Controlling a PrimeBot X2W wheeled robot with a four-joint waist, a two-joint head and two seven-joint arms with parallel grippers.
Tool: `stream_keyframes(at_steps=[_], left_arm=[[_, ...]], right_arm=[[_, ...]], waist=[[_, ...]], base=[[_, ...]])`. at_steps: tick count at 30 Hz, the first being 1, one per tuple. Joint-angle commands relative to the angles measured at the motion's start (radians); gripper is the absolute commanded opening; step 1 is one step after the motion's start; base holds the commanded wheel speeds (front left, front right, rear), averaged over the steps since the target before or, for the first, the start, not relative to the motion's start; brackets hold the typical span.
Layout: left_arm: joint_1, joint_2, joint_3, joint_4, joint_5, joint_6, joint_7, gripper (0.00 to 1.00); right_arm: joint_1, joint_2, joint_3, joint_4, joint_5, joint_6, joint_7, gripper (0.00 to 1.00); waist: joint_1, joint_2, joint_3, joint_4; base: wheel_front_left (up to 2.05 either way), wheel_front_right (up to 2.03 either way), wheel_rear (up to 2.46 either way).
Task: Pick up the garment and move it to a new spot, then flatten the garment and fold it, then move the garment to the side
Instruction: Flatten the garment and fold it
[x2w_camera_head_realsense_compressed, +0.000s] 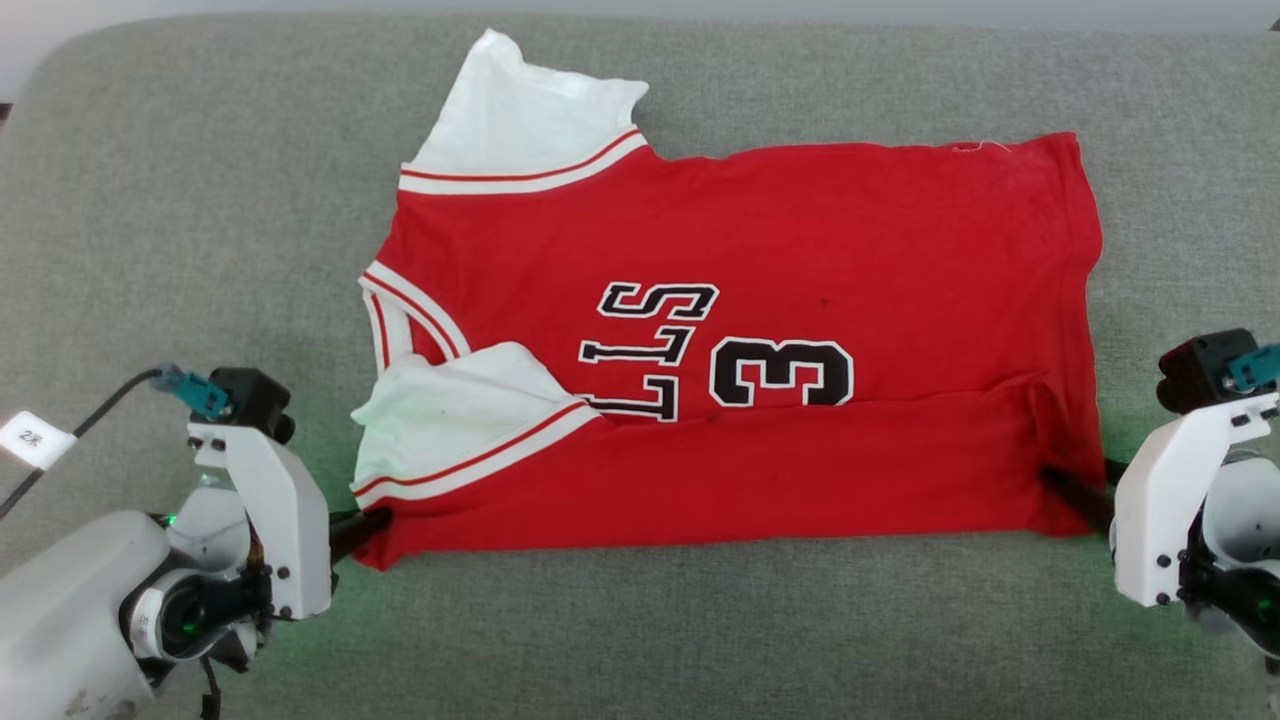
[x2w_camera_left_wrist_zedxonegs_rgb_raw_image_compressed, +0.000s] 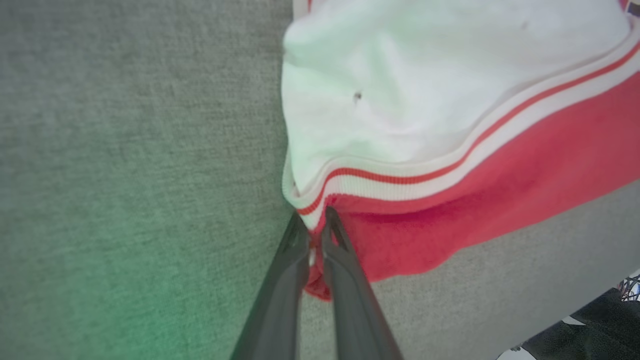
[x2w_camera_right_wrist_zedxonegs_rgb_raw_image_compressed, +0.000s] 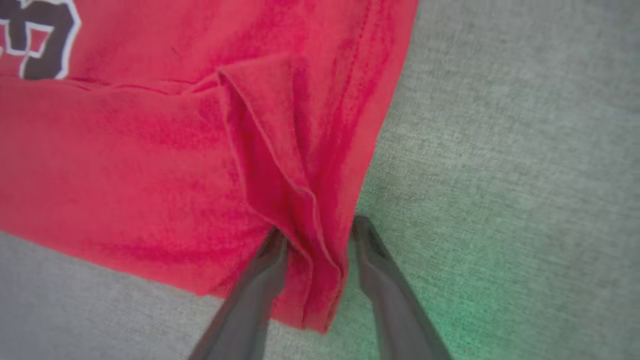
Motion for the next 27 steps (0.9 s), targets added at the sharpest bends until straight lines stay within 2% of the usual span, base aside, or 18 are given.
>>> stream_keyframes(at_steps=[1, 11, 17, 27], left_arm=[[0.029, -0.066, -0.030, 0.004, 0.008, -0.006, 0.000, 0.00], [0.039, -0.009, -0.009, -0.019, -0.019, 0.007, 0.010, 0.00], [0.044, 0.042, 0.002, -0.070, -0.031, 0.043, 0.019, 0.00], [0.075, 0.136, 0.001, -0.223, -0.028, 0.131, 0.027, 0.00]], right_arm=[[0.025, 0.017, 0.042, 0.049, 0.016, 0.001, 0.006, 0.00], [0.017, -0.041, 0.037, 0.043, 0.050, 0.000, -0.026, 0.00], [0.034, -0.061, 0.040, 0.004, 0.076, 0.000, -0.013, 0.00], [0.111, -0.133, 0.042, -0.100, 0.114, 0.000, 0.025, 0.00]], waist=[[0.0000, 0.0000, -0.002, 0.000], [0.0000, 0.0000, -0.033, -0.006], [0.0000, 0.0000, -0.060, -0.006], [0.0000, 0.0000, -0.110, -0.004]], base=[[0.00, 0.00, 0.00], [0.00, 0.00, 0.00], [0.00, 0.00, 0.00], [0.00, 0.00, 0.00]])
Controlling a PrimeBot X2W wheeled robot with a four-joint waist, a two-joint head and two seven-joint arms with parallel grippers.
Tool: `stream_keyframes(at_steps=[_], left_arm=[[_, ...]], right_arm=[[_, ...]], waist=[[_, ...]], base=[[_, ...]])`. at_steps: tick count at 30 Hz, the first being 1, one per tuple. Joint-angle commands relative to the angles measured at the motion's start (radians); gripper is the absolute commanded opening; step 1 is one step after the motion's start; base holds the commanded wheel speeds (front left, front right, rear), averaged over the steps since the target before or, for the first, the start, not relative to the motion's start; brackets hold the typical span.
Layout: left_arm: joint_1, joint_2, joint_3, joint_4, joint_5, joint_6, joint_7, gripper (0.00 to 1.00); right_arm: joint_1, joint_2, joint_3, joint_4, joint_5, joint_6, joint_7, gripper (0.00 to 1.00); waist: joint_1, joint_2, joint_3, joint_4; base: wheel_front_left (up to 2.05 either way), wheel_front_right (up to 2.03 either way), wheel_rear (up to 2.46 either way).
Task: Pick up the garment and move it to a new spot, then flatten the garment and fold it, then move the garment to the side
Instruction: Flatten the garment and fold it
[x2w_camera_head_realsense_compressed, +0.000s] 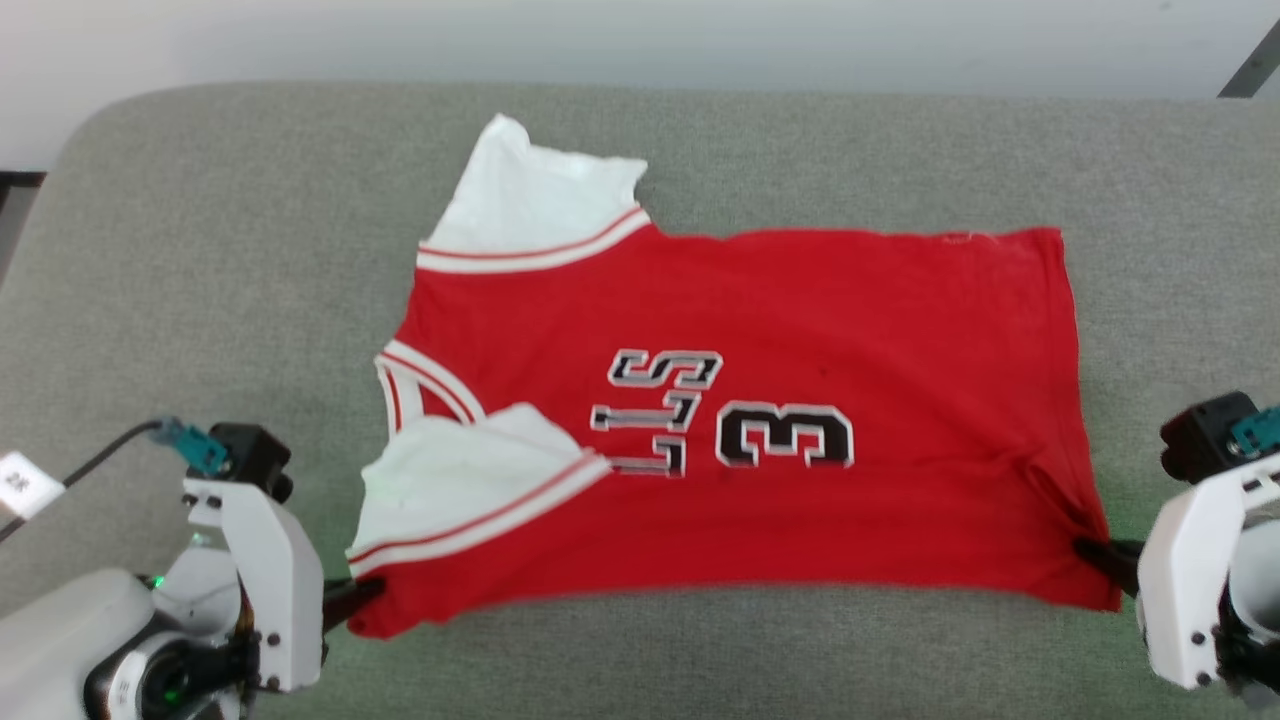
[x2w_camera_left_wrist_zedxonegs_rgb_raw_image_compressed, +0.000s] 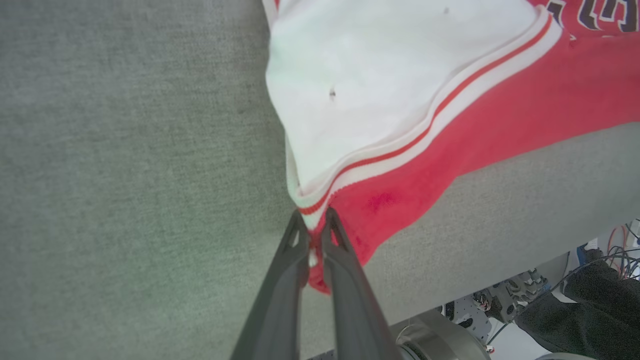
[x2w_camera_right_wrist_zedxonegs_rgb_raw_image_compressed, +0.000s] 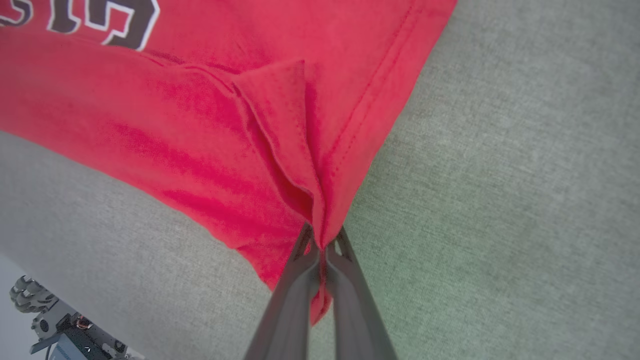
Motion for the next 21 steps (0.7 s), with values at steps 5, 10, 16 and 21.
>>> stream_keyframes(at_steps=[5, 10, 16, 21], left_arm=[[0.035, 0.044, -0.005, -0.060, -0.006, 0.038, 0.001, 0.00], [0.059, 0.073, -0.010, -0.100, -0.013, 0.065, -0.003, 0.00], [0.069, 0.063, -0.016, -0.098, -0.002, 0.077, -0.011, 0.31], [0.065, 0.040, -0.020, -0.073, 0.007, 0.072, -0.014, 1.00]], right_arm=[[0.065, -0.012, -0.027, -0.045, 0.002, -0.001, 0.038, 0.00], [0.118, -0.004, -0.057, -0.085, -0.008, -0.001, 0.068, 0.00], [0.140, 0.021, -0.060, -0.103, -0.023, -0.001, 0.071, 0.00], [0.127, 0.030, -0.034, -0.108, -0.030, -0.001, 0.057, 0.80]], waist=[[0.0000, 0.0000, -0.019, -0.001], [0.0000, 0.0000, -0.027, -0.006], [0.0000, 0.0000, -0.026, -0.014], [0.0000, 0.0000, -0.022, -0.021]], base=[[0.00, 0.00, 0.00], [0.00, 0.00, 0.00], [0.00, 0.00, 0.00], [0.00, 0.00, 0.00]])
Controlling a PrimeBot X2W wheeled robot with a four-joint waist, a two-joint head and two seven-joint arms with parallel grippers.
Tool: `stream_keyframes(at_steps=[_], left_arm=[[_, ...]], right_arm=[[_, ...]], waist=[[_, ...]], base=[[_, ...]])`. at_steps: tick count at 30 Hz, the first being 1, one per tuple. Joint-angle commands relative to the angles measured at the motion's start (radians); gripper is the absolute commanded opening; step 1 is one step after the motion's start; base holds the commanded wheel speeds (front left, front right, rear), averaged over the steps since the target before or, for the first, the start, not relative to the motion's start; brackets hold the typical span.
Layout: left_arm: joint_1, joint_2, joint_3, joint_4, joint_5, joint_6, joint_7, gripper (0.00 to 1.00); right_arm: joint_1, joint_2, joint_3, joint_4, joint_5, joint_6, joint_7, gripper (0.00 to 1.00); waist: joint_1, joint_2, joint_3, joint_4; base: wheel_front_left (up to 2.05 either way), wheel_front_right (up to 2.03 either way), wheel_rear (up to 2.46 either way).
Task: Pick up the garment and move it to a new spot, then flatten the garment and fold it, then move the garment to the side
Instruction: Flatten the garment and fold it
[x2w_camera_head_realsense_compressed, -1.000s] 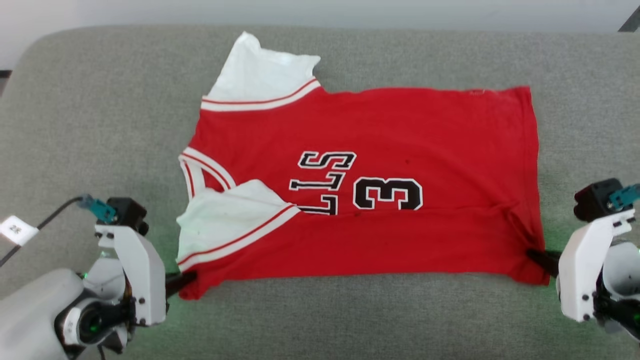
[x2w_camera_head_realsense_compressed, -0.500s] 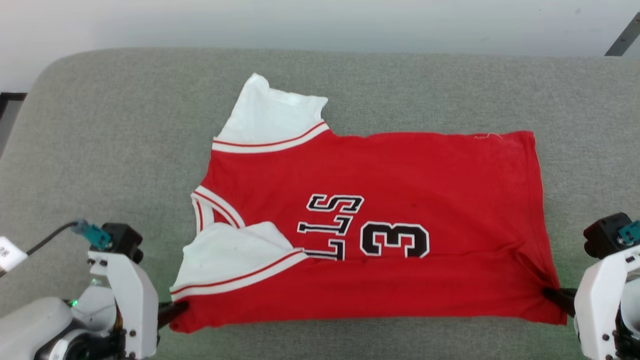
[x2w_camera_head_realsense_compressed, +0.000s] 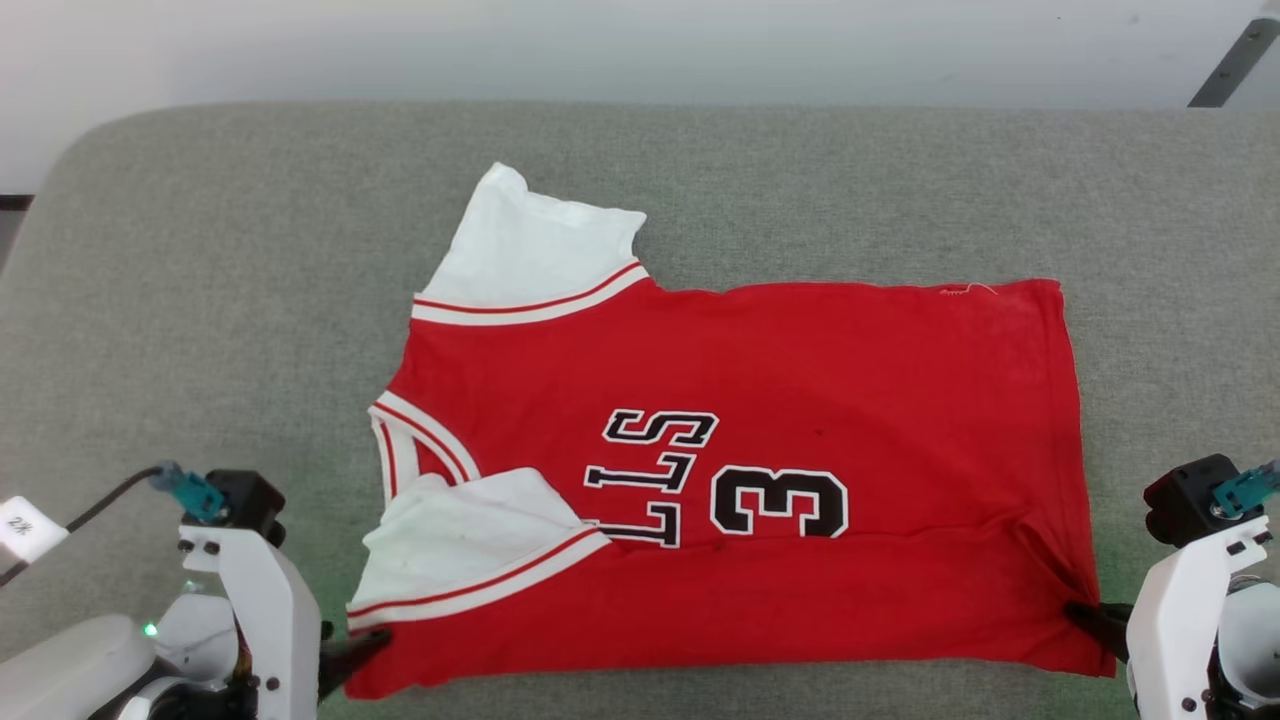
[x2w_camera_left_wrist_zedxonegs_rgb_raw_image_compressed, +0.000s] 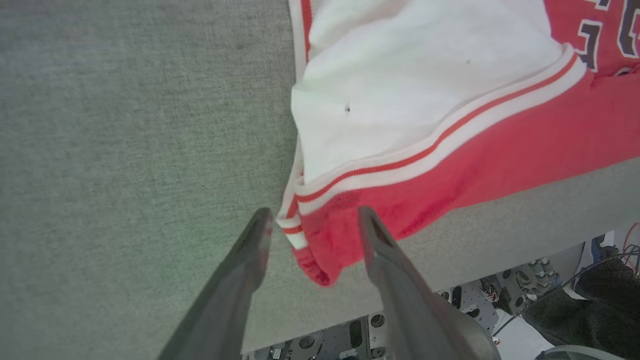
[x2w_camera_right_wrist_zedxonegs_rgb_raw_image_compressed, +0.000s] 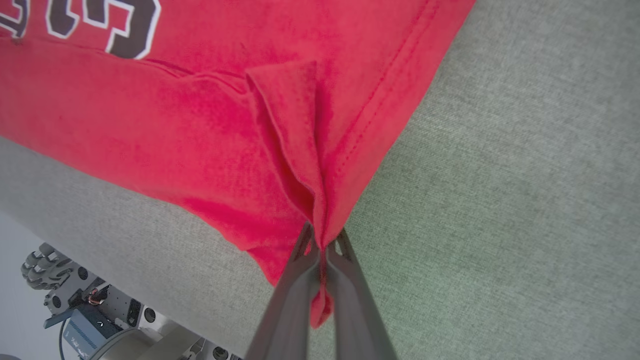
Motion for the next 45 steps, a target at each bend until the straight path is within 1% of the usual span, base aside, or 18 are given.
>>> stream_keyframes(at_steps=[1, 2, 7, 13, 17, 19, 21, 23, 27, 31, 34, 38, 45], left_arm=[[0.001, -0.006, -0.002, 0.003, 0.009, 0.001, 0.000, 1.00], [-0.002, -0.007, -0.002, 0.006, 0.008, 0.003, 0.004, 1.00], [-0.026, 0.013, 0.007, -0.003, 0.014, 0.020, 0.025, 1.00], [-0.079, 0.058, 0.039, -0.051, 0.030, 0.051, 0.036, 1.00], [-0.137, 0.071, 0.068, -0.074, 0.067, 0.049, 0.028, 1.00], [-0.174, 0.069, 0.085, -0.070, 0.093, 0.041, 0.019, 1.00], [-0.217, 0.062, 0.101, -0.055, 0.131, 0.026, 0.003, 1.00], [-0.259, 0.045, 0.114, -0.031, 0.166, 0.002, -0.014, 1.00], [-0.332, 0.007, 0.141, 0.040, 0.223, -0.022, -0.058, 1.00], [-0.397, -0.026, 0.154, 0.124, 0.265, -0.042, -0.072, 1.00], [-0.447, -0.047, 0.162, 0.191, 0.291, -0.060, -0.073, 1.00], [-0.510, -0.077, 0.168, 0.276, 0.312, -0.085, -0.057, 1.00], [-0.606, -0.116, 0.159, 0.405, 0.310, -0.131, 0.038, 1.00]], right_arm=[[-0.005, 0.005, 0.002, -0.001, -0.005, -0.001, -0.005, 0.92], [-0.007, 0.005, 0.004, -0.003, -0.005, -0.001, -0.008, 1.00], [-0.010, 0.002, -0.008, -0.018, -0.011, -0.001, -0.021, 1.00], [-0.007, 0.013, -0.037, -0.062, -0.019, -0.001, -0.050, 1.00], [-0.030, 0.022, -0.052, -0.110, -0.041, -0.001, -0.112, 1.00], [-0.049, 0.020, -0.044, -0.138, -0.060, -0.001, -0.169, 1.00], [-0.080, 0.017, -0.035, -0.163, -0.080, -0.001, -0.253, 1.00], [-0.111, 0.016, -0.024, -0.179, -0.112, -0.001, -0.353, 1.00], [-0.174, 0.030, 0.003, -0.200, -0.165, -0.001, -0.563, 1.00], [-0.223, 0.056, 0.007, -0.197, -0.232, -0.001, -0.751, 1.00], [-0.245, 0.087, 0.000, -0.190, -0.273, -0.001, -0.861, 1.00], [-0.256, 0.120, -0.011, -0.176, -0.311, -0.001, -0.947, 1.00], [-0.250, 0.148, 0.001, -0.153, -0.327, -0.001, -0.995, 1.00]], waist=[[0.0000, 0.0000, 0.000, -0.002], [0.0000, 0.0000, 0.000, -0.003], [0.0000, 0.0000, -0.003, -0.009], [0.0000, 0.0000, -0.004, -0.027], [0.0000, 0.0000, 0.003, -0.047], [0.0000, 0.0000, 0.011, -0.060], [0.0000, 0.0000, 0.022, -0.075], [0.0000, 0.0000, 0.036, -0.091], [0.0000, 0.0000, 0.065, -0.128], [0.0000, 0.0000, 0.102, -0.168], [0.0000, 0.0000, 0.135, -0.196], [0.0000, 0.0000, 0.184, -0.229], [0.0000, 0.0000, 0.264, -0.274]], base=[[0.00, 0.00, 0.00], [0.00, 0.00, 0.00], [0.00, 0.00, 0.00], [0.00, 0.00, 0.00], [0.00, 0.00, 0.00], [0.00, 0.00, 0.00], [0.00, 0.00, 0.00], [0.00, 0.00, 0.00], [0.00, 0.00, 0.00], [0.00, 0.00, 0.00], [0.00, 0.00, 0.00], [0.00, 0.00, 0.00], [0.00, 0.00, 0.00]])
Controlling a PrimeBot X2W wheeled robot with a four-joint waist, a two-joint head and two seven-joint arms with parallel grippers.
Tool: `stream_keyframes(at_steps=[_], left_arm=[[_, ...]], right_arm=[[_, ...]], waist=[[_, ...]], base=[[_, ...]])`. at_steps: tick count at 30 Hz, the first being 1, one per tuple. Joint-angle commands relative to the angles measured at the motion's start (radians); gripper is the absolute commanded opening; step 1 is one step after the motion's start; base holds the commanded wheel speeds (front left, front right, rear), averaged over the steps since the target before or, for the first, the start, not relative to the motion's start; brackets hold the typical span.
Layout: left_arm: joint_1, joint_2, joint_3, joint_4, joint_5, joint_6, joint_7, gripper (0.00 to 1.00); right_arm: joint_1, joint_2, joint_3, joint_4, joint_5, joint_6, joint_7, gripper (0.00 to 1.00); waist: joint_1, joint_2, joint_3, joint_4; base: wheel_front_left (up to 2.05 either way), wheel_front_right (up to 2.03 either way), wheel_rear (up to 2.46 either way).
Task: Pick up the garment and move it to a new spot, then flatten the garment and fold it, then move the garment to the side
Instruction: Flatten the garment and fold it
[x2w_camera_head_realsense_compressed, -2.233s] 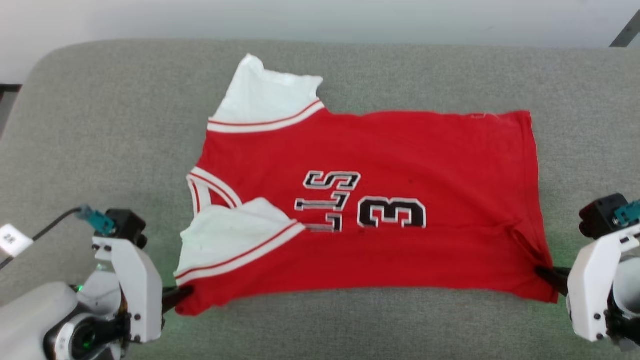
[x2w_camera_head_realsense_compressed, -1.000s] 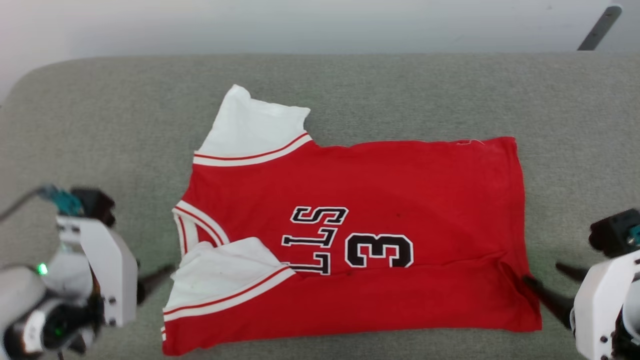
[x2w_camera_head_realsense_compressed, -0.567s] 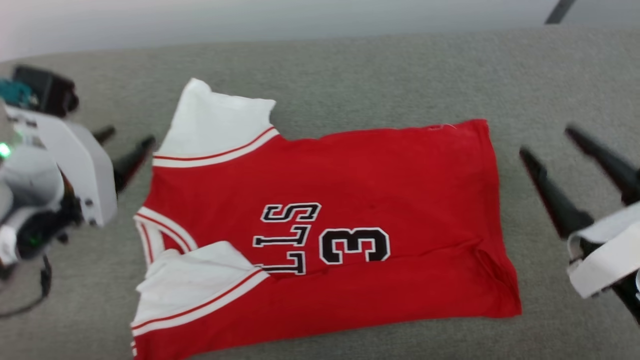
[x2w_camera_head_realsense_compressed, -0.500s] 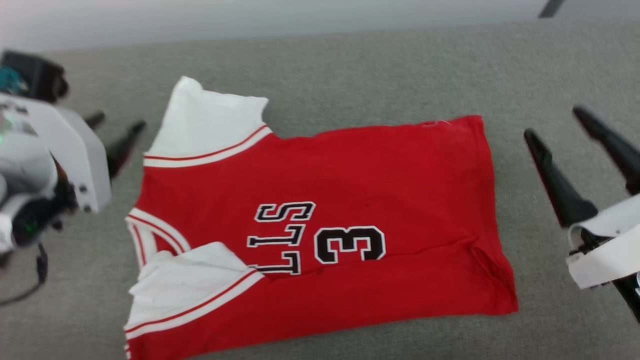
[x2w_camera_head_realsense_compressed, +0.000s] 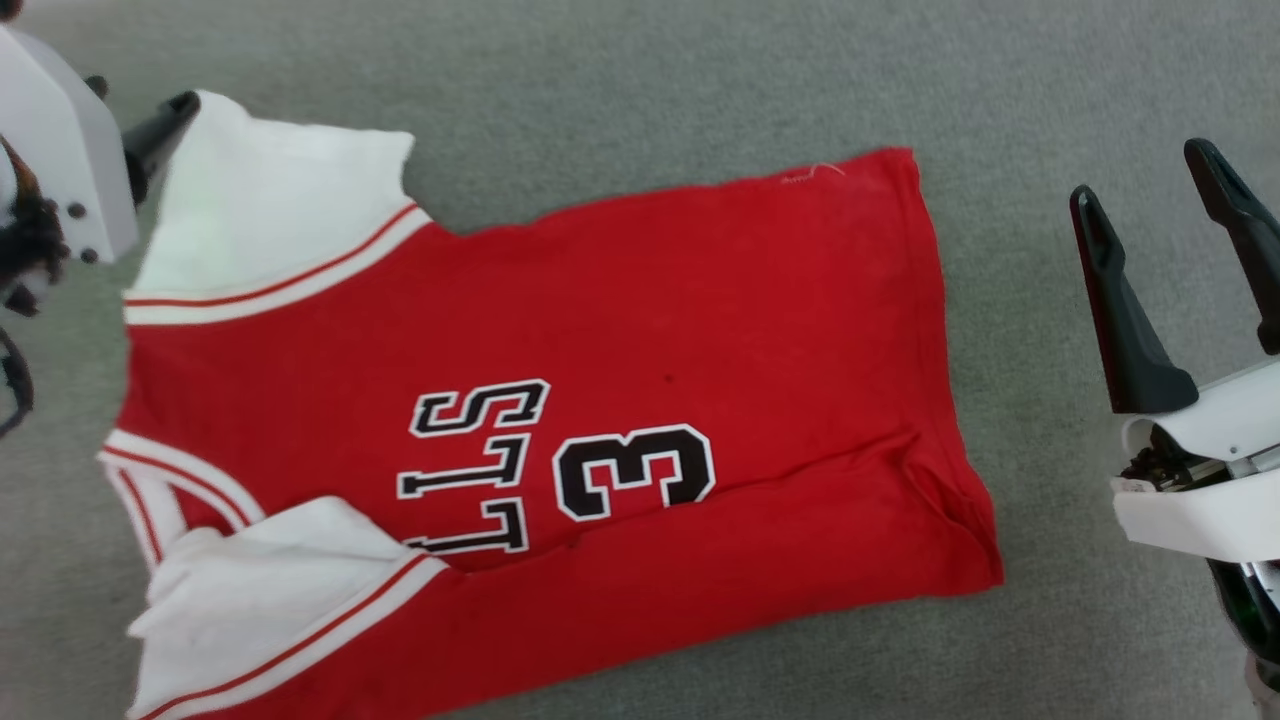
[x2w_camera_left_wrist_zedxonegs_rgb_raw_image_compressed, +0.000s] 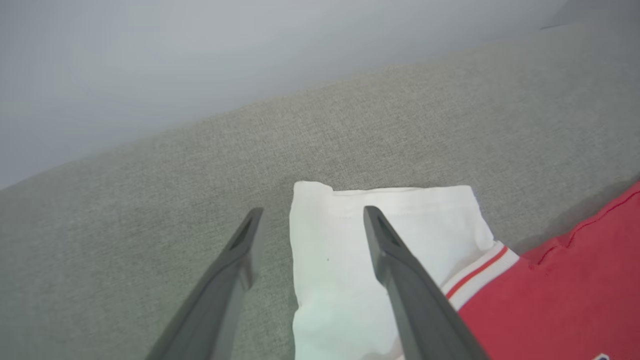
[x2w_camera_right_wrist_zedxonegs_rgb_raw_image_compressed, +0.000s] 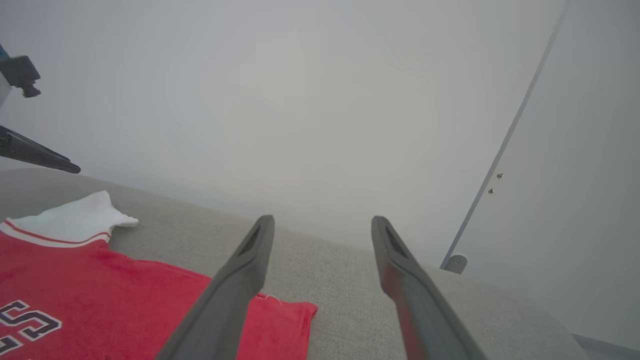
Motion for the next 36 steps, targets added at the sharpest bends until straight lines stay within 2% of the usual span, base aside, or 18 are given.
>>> stream_keyframes(at_steps=[1, 12, 18, 19, 20, 24, 27, 36], left_arm=[[-0.020, -0.007, -0.003, 0.025, -0.009, -0.010, 0.029, 1.00], [-0.087, -0.022, -0.038, 0.165, -0.013, -0.030, 0.193, 1.00], [-0.069, -0.055, -0.050, 0.238, -0.044, -0.037, 0.248, 1.00], [-0.063, -0.062, -0.052, 0.246, -0.055, -0.043, 0.259, 0.71], [-0.058, -0.066, -0.059, 0.249, -0.056, -0.051, 0.270, 0.00], [-0.055, -0.078, -0.067, 0.267, -0.056, -0.063, 0.282, 0.00], [-0.059, -0.088, -0.068, 0.275, -0.055, -0.068, 0.282, 0.00], [-0.079, -0.132, -0.074, 0.292, -0.040, -0.083, 0.262, 0.00]], right_arm=[[-0.007, 0.007, 0.003, 0.005, -0.004, -0.001, -0.015, 1.00], [-0.028, 0.025, 0.028, 0.042, 0.007, -0.001, -0.046, 1.00], [-0.031, 0.014, 0.042, 0.053, 0.016, -0.001, -0.024, 1.00], [-0.031, 0.012, 0.045, 0.054, 0.019, -0.001, -0.017, 1.00], [-0.030, 0.010, 0.047, 0.055, 0.023, -0.001, -0.009, 1.00], [-0.029, 0.005, 0.062, 0.051, 0.051, -0.001, 0.034, 1.00], [-0.042, 0.000, 0.069, 0.058, 0.090, -0.001, 0.107, 1.00], [-0.228, 0.008, 0.082, 0.147, 0.185, -0.001, 0.469, 1.00]], waist=[[0.0001, 0.0000, 0.060, -0.049], [0.0001, 0.0000, 0.112, -0.081], [0.0001, 0.0000, 0.121, -0.088], [0.0001, 0.0000, 0.121, -0.089], [0.0001, 0.0000, 0.120, -0.088], [0.0001, 0.0000, 0.115, -0.084], [0.0001, 0.0000, 0.110, -0.079], [0.0001, 0.0000, 0.109, -0.057]], base=[[0.00, 0.00, 0.00], [0.00, 0.00, 0.00], [0.00, 0.00, 0.00], [0.00, 0.00, 0.00], [0.00, 0.00, 0.00], [0.00, 0.00, 0.00], [0.00, 0.00, 0.00], [0.00, 0.00, 0.00]])
